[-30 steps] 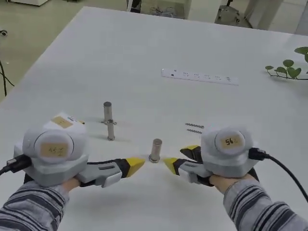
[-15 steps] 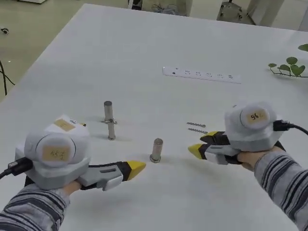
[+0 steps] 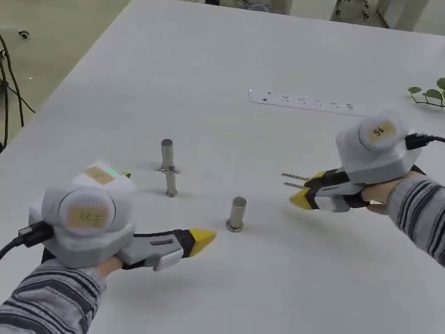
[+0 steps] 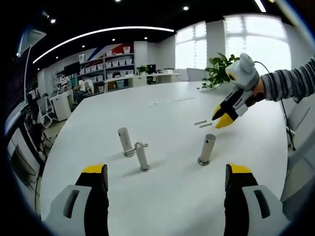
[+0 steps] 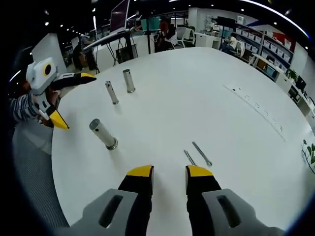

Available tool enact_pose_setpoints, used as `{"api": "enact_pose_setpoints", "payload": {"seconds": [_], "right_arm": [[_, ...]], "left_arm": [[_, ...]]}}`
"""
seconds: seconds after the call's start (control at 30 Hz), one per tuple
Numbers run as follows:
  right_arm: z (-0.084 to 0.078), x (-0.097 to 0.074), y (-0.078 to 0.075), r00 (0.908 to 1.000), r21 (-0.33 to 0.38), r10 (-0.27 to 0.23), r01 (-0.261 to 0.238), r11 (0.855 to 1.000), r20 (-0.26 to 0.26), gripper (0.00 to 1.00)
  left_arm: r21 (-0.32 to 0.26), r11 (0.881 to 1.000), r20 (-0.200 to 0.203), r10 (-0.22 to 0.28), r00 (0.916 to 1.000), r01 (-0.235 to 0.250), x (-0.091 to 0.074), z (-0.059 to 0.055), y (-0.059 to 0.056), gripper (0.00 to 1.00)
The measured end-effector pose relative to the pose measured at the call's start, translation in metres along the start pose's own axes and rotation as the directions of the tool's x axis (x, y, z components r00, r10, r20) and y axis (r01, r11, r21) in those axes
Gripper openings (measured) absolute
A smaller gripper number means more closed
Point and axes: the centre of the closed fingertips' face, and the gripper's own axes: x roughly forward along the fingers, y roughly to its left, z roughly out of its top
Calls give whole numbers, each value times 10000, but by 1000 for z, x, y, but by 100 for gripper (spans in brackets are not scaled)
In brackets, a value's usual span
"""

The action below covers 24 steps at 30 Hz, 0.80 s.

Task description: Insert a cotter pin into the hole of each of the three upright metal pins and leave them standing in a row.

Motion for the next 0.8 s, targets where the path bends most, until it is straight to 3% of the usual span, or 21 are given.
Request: {"api": "enact_pose_setpoints", "payload": {"seconds": [0.13,0.33,0.8], "right_arm": [[0,4,-5,9998,-65,117,-118,9999,-170,21],[-10,10,-18,9965,-500,54,-95,9987,-828,19],[-17,15,-35,9865,-649,198,-307,9974,-1627,12]], "left_arm": [[46,10000,-38,30,10000,-30,1,-1,1,98],[42,10000,-121,43,9999,-43,1,-2,2,98],[93,10000,-244,-13,9997,15,1,-5,1,96]]}}
